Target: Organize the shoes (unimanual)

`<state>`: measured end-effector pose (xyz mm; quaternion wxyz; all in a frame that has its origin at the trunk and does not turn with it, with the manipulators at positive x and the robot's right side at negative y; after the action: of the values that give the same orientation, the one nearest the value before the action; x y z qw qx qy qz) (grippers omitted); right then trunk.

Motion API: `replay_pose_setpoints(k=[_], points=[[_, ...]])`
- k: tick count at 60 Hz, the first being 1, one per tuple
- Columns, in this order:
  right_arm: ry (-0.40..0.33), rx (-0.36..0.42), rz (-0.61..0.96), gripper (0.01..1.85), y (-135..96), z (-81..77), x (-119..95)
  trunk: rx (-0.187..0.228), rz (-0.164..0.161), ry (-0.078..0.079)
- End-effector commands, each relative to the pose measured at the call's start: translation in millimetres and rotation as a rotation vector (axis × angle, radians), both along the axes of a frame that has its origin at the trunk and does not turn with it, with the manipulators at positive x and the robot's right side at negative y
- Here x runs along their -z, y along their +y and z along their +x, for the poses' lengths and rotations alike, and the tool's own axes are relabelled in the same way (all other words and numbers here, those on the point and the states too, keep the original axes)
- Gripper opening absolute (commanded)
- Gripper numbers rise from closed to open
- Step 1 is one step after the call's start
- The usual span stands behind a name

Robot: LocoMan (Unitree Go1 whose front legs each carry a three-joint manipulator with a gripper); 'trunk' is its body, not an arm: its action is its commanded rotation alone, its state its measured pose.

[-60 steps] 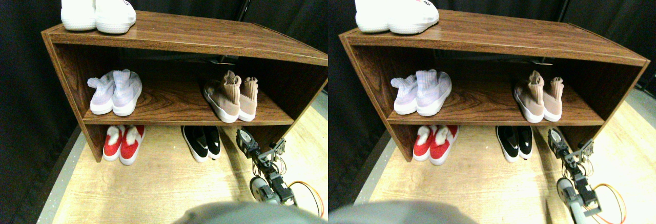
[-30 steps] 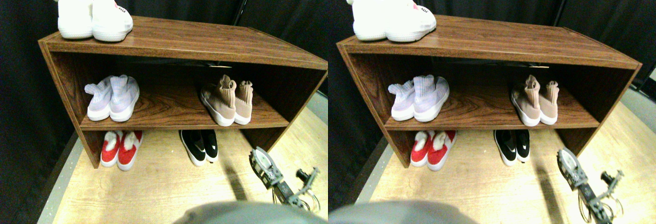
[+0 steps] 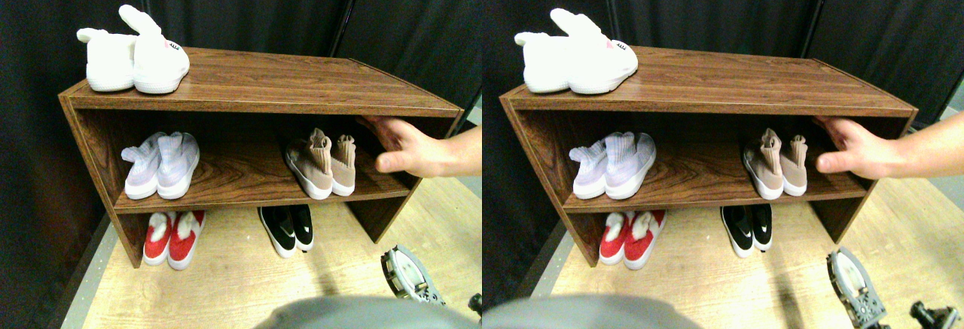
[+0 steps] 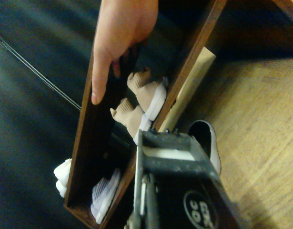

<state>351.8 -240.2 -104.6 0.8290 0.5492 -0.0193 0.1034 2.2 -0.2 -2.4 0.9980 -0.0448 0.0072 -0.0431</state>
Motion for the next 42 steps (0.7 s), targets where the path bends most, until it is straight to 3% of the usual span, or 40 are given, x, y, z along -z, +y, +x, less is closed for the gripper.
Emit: replay_pose_setpoints(k=[1, 20, 42], points=[[-0.088, -0.024, -0.004, 0.06, 8, -3.1, -16, -0.005, -0.003, -0.025], [-0.118, -0.070, -0.011, 0.06, 25, 4.6, -25, -0.021, -0.009, -0.031], [-0.104, -0.045, 0.034, 0.06, 28, 10.4, -18, -0.027, -0.015, -0.031]])
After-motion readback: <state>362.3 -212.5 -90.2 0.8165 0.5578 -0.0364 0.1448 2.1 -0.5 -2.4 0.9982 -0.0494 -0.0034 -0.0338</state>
